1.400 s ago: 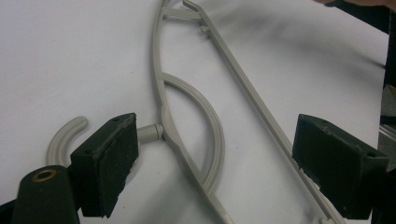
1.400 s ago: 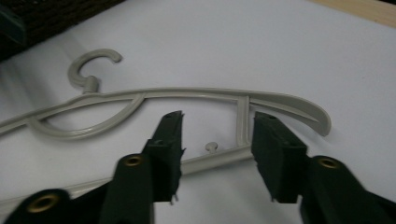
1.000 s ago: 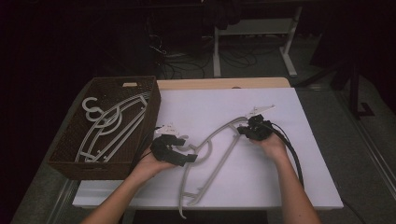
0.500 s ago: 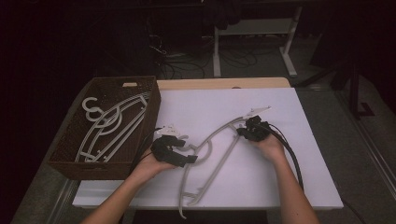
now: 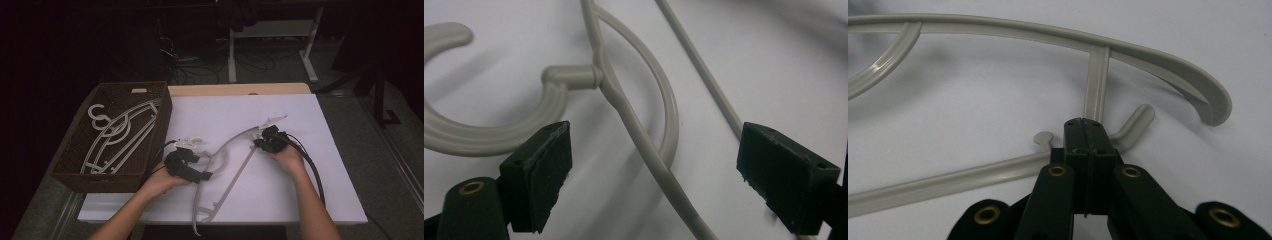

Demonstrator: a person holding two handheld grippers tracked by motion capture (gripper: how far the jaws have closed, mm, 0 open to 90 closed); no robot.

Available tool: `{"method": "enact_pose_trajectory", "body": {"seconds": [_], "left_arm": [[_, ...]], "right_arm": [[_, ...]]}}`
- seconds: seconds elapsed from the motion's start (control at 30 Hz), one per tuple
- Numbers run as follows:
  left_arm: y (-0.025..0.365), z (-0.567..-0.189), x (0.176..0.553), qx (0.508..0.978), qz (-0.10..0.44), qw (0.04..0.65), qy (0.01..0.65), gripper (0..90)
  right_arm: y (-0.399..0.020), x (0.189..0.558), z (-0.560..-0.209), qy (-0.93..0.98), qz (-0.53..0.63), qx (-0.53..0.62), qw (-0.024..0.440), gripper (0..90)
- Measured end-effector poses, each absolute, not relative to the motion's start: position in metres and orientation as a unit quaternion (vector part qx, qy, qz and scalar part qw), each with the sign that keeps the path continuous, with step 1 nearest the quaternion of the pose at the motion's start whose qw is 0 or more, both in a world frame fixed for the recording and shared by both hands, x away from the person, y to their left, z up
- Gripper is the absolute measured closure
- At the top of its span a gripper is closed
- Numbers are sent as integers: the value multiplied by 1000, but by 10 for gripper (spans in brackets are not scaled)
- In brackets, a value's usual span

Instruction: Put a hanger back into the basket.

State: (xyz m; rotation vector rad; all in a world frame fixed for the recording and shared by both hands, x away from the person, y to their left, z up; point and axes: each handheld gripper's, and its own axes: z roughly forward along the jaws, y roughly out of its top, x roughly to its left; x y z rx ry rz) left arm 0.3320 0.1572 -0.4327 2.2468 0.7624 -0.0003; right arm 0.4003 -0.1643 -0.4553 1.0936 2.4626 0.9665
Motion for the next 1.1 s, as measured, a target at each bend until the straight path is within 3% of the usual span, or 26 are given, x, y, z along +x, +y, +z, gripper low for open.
{"method": "enact_pose_trajectory", "body": {"seconds": [0.23, 0.6, 1.1], "left_arm": [[151, -443, 329, 891, -24, 352, 287, 164], [150, -448, 329, 894, -33, 344, 284, 281], [150, -451, 330, 893, -37, 347, 284, 271]], "right_arm": [[-164, 400, -456, 853, 332, 380, 136, 893], [-165, 400, -458, 859, 317, 376, 140, 894], [-161, 400, -451, 855, 332, 368, 150, 894]]}}
